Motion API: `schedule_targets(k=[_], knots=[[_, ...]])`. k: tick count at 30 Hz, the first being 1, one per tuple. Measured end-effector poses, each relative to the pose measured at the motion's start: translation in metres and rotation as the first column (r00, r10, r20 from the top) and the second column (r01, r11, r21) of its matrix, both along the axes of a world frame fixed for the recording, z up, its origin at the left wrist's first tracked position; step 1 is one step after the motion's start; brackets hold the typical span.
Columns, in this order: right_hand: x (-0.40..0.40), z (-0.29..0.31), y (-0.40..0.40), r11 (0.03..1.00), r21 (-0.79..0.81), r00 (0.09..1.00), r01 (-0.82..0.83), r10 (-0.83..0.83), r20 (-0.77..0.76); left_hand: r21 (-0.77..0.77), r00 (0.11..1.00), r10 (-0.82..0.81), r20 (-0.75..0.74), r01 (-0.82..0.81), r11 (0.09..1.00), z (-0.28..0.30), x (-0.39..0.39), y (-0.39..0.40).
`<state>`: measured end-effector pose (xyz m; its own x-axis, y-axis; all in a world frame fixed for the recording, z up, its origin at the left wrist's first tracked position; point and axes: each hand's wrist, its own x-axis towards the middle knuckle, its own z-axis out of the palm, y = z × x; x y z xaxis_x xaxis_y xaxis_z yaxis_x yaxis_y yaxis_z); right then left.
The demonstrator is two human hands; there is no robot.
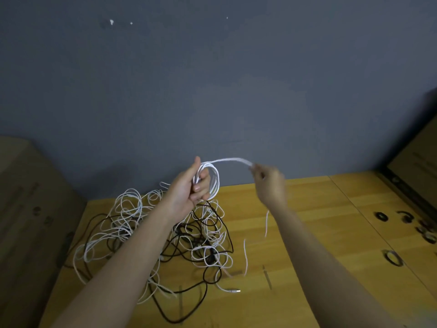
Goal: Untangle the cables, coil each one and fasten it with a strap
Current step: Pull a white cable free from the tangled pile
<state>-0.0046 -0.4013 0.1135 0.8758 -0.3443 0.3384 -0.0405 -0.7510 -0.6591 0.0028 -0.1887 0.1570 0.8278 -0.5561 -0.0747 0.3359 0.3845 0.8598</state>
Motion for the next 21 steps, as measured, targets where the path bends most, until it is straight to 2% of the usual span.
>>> schedule_targets(k=[1,2,3,4,6,9,10,12,14,16,17,18,19,21], knots=[[-0.005,-0.016,0.006,0.991,0.064,0.976,-0.117,0.127,-0.177,0.004,1.000,0.011,0.014,-0.011,1.000,-0.001,-0.001,-0.002],[-0.013,-0.030,0.014,0.967,0.132,0.914,-0.217,0.249,-0.321,0.020,0.999,0.035,0.039,-0.036,0.999,-0.002,-0.001,-0.005],[-0.022,-0.045,0.024,0.935,0.200,0.842,-0.293,0.352,-0.408,0.050,0.995,0.070,0.066,-0.074,0.996,-0.005,-0.001,-0.008],[-0.033,-0.058,0.035,0.901,0.273,0.788,-0.337,0.429,-0.441,0.098,0.989,0.108,0.104,-0.118,0.988,-0.009,0.000,-0.010],[-0.053,-0.081,0.050,0.832,0.423,0.743,-0.359,0.529,-0.409,0.294,0.958,0.156,0.242,-0.225,0.929,-0.016,0.001,-0.012],[-0.076,-0.103,0.059,0.760,0.530,0.720,-0.377,0.600,-0.348,0.612,0.911,0.048,0.410,-0.314,0.726,-0.026,0.002,-0.009],[-0.082,-0.106,0.059,0.760,0.504,0.708,-0.411,0.614,-0.349,0.671,0.896,-0.005,0.444,-0.329,0.665,-0.031,0.004,-0.007],[-0.090,-0.105,0.057,0.781,0.347,0.696,-0.520,0.623,-0.357,0.769,0.864,-0.165,0.476,-0.318,0.555,-0.044,0.006,-0.001],[-0.094,-0.094,0.053,0.798,0.168,0.738,-0.578,0.600,-0.309,0.885,0.834,-0.386,0.394,-0.232,0.403,-0.057,0.005,0.005],[-0.092,-0.076,0.044,0.839,0.085,0.819,-0.538,0.544,-0.183,0.956,0.788,-0.550,0.276,-0.164,0.244,-0.065,-0.003,0.008],[-0.089,-0.066,0.038,0.858,0.064,0.852,-0.510,0.514,-0.104,0.964,0.772,-0.586,0.247,-0.135,0.229,-0.067,-0.009,0.007],[-0.086,-0.057,0.031,0.877,0.049,0.877,-0.478,0.479,-0.029,0.960,0.765,-0.598,0.237,-0.091,0.264,-0.067,-0.016,0.007],[-0.081,-0.047,0.024,0.897,0.060,0.898,-0.439,0.438,0.035,0.943,0.769,-0.591,0.244,-0.045,0.331,-0.066,-0.023,0.006],[-0.073,-0.029,0.006,0.920,0.188,0.938,-0.343,0.326,0.116,0.884,0.802,-0.535,0.265,0.020,0.467,-0.062,-0.032,0.006]])
